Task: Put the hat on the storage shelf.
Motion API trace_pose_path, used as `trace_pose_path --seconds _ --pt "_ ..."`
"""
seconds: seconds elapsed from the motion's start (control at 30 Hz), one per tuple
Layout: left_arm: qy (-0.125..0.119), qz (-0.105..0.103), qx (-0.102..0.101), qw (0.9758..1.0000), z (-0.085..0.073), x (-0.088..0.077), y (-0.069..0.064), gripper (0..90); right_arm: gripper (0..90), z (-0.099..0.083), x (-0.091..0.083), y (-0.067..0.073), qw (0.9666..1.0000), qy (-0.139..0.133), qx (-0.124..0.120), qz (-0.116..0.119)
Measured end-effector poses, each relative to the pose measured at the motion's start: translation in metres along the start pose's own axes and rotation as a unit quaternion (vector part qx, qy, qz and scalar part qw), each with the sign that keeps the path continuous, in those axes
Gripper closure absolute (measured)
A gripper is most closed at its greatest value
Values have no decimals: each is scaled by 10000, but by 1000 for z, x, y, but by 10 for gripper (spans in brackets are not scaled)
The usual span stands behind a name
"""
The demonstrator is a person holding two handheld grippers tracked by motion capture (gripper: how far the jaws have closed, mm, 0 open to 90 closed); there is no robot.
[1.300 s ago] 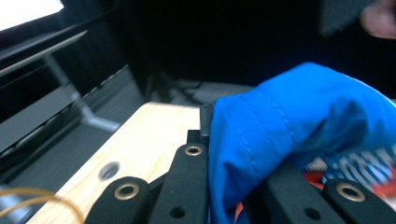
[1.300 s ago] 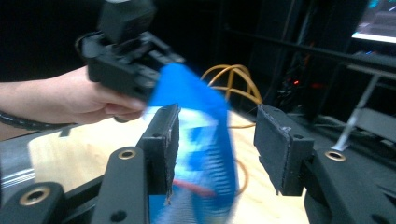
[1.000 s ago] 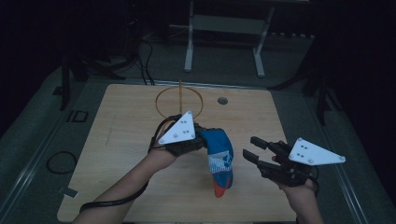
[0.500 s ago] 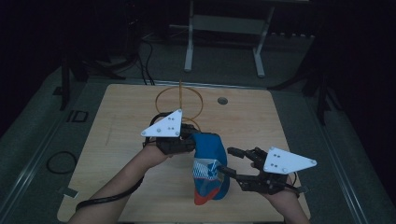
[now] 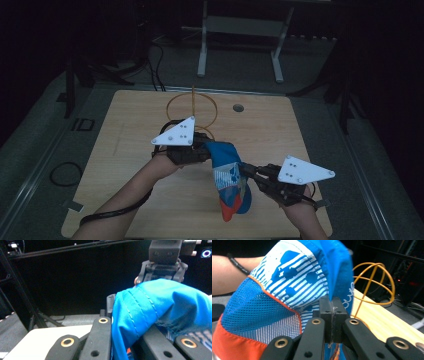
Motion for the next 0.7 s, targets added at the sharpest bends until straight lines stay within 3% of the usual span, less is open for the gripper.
trace_pose_path --seconds 0.23,0.33,0.4,0.5,0.7 --pt "181 65 93 9998 -1 -4 -3 883 899 5 -11 -9 9996 -122 80 -257" --pt "237 63 69 9997 -2 -6 -3 801 899 7 -15 -11 9991 -164 72 -372" --pt "298 106 85 9995 -3 -8 -4 794 899 9 -18 -12 9989 -215 92 -414" --pt "285 248 -51 9993 -4 -13 -2 654 900 11 -23 -15 9984 -272 112 -491" --pt "297 422 -122 9986 -8 -27 -3 586 900 16 -33 -20 9973 -363 92 -637"
Point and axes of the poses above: each handheld gripper's, and its own axes: x roughly forward along the jaws, z roughly out of its top, y roughly to its left, the point moved 1 cm from there along x, roughly forward along the jaws, and after that the axes turned 5 degrees about z, right-handed, at the moved point
